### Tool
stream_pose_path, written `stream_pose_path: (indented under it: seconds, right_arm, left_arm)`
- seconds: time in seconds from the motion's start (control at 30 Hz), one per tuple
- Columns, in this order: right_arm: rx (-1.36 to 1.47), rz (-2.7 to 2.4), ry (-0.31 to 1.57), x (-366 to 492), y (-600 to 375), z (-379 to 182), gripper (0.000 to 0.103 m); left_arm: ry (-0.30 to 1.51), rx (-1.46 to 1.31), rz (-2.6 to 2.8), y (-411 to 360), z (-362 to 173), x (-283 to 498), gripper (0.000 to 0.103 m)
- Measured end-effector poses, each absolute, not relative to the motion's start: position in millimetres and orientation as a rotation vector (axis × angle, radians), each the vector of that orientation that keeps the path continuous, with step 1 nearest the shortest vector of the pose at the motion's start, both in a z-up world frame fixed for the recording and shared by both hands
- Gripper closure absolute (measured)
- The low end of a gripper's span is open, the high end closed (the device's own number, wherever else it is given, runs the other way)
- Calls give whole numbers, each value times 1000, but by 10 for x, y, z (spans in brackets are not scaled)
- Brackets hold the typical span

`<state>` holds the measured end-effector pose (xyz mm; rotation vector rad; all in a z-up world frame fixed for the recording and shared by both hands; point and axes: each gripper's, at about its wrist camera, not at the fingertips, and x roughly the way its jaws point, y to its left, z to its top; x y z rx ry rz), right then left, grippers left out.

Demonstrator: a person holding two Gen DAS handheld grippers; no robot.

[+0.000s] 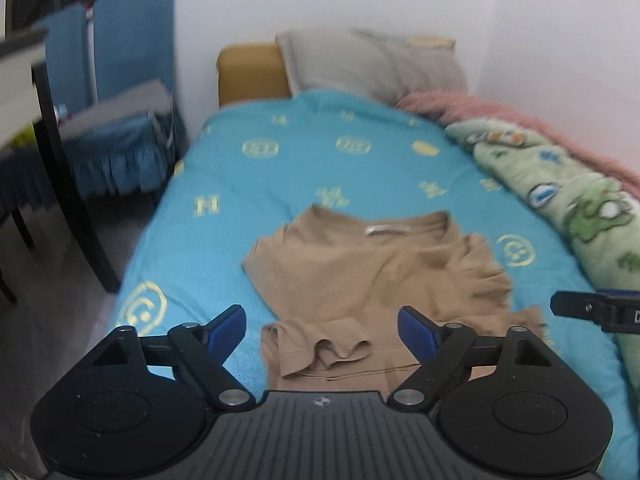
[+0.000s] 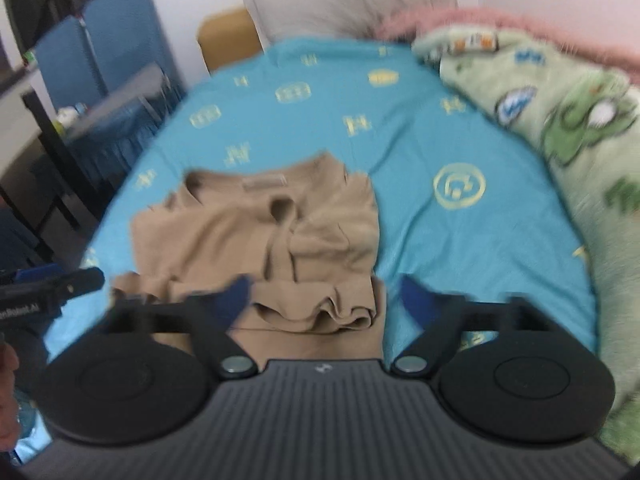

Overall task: Fold clothes
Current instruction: 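Lay the folded hem down and open both grippers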

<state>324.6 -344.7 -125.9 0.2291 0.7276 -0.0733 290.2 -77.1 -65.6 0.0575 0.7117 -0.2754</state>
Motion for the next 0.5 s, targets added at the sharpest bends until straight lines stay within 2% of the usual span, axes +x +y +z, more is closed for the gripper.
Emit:
stream_pose_path:
  seconds: [0.1,0.33,0.5]
  right_arm:
    - [210,-66,688,2984,-3391,-1000,16]
    - [209,-60,555,2278,-3231,-616,16]
    - [207,-78,478,1758,-3081,-655,16]
  left_arm:
    - [658,50,-277,-716,-483,2591,3]
    - [533,33,-279,-587,-80,1867,2]
    - [483,-28,-284,-405,-1,1336,1]
